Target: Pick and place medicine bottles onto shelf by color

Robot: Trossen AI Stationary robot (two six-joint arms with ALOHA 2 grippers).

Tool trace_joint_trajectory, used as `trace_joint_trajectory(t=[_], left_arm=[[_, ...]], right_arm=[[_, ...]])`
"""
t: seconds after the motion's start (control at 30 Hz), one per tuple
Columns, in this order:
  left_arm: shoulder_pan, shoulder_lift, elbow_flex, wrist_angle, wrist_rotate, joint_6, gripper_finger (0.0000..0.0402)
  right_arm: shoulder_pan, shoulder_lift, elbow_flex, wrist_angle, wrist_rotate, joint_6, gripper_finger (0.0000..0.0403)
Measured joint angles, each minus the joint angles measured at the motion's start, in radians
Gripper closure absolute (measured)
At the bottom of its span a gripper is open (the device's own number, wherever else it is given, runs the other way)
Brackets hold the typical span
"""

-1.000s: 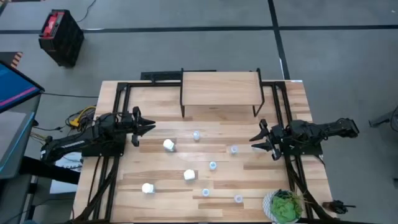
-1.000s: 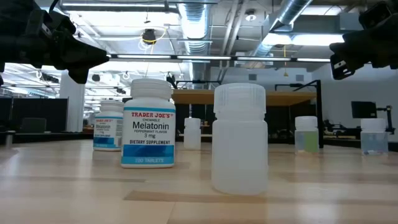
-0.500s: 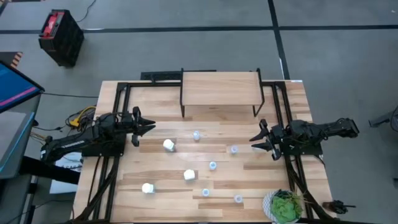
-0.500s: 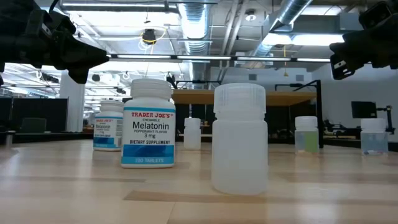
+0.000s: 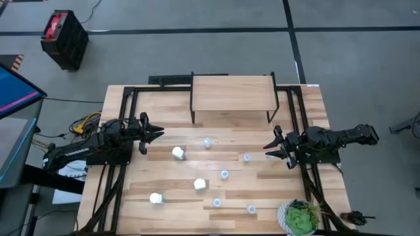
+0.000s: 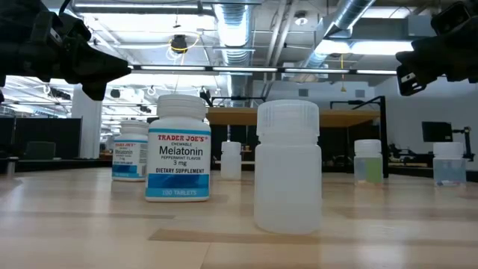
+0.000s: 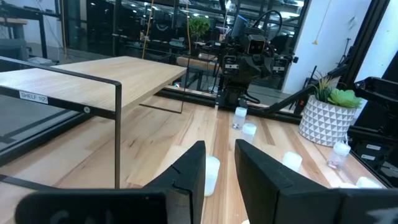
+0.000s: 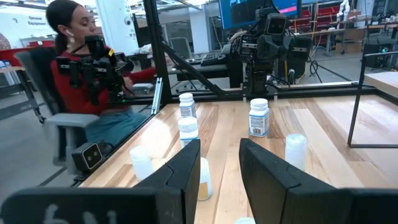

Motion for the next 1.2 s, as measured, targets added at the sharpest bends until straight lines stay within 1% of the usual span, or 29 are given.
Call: trace_joint_trajectory(t=[0.97,1.0,1.1,1.2], left_arm=[[0.000,0.000,0.000,0.000,0.000,0.000,0.0326],[0.000,0.000,0.000,0.003,-0.003,0.018,0.0326],[0.000,0.000,-0.001,0.009,-0.067,0.213,0.0326],[0.000,0.000,-0.001,-0.013,-0.132,0.347,0.0326]], right_arm=[[0.000,0.000,0.000,0.000,0.000,0.000,0.0267],[0.000,0.000,0.000,0.000,0.000,0.000,0.0267],[0.000,0.000,0.000,0.000,0.000,0.000,0.0267],[0.000,0.000,0.000,0.000,0.000,0.000,0.0267]])
